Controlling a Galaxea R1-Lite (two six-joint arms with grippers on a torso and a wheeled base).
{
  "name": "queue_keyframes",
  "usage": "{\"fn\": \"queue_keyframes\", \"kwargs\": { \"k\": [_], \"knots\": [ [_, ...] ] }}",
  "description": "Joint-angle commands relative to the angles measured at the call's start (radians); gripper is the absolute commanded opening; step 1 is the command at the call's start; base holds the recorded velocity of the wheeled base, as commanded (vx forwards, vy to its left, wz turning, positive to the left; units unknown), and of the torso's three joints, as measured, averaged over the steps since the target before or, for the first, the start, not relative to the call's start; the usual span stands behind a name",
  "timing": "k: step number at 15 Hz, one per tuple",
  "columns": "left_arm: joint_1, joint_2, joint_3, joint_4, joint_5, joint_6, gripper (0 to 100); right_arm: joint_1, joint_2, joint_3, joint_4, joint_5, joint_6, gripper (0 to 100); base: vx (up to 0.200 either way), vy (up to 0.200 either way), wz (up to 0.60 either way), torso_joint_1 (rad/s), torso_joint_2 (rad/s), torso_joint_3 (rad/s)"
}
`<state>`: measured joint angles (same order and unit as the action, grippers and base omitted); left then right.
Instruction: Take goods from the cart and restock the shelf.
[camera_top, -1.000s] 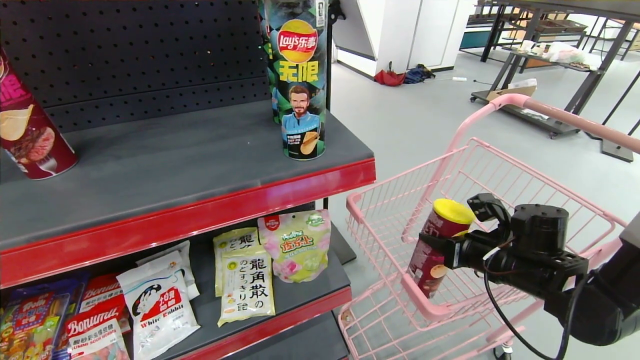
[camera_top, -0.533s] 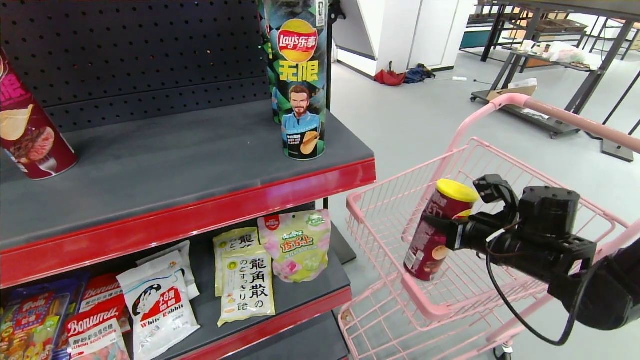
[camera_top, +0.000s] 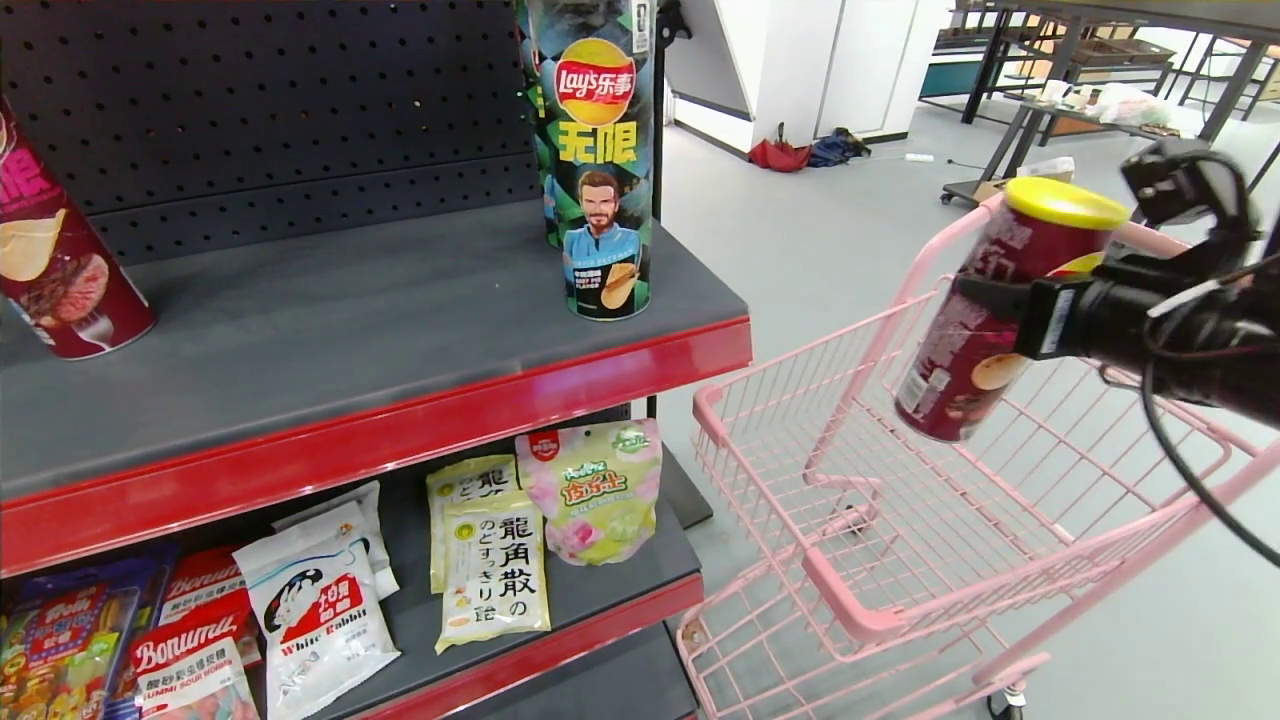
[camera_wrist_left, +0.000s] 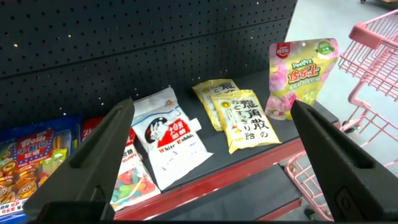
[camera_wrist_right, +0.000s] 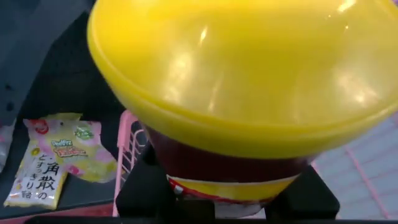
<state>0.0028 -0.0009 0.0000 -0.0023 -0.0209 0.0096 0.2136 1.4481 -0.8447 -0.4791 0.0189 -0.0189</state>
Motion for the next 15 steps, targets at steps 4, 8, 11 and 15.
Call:
{"fn": "queue_keyframes", "kwargs": {
  "k": [4,8,11,15],
  "knots": [
    [0.0,0.001,0.0,-0.001,-0.001,0.0,100,0.015,-0.796,0.079,0.81,-0.114,-0.026,0,0.0,0.0,0.0,0.0,0.0,0.0],
    [0.0,0.001,0.0,-0.001,-0.001,0.0,100,-0.025,-1.049,0.239,0.903,-0.195,-0.041,0,0.0,0.0,0.0,0.0,0.0,0.0],
    [0.0,0.001,0.0,-0.001,-0.001,0.0,100,-0.026,-1.051,0.242,0.903,-0.208,-0.053,0,0.0,0.0,0.0,0.0,0.0,0.0],
    [0.0,0.001,0.0,-0.001,-0.001,0.0,100,-0.028,-1.043,0.243,0.899,-0.206,-0.053,0,0.0,0.0,0.0,0.038,-0.13,-0.096]
  ]
}}
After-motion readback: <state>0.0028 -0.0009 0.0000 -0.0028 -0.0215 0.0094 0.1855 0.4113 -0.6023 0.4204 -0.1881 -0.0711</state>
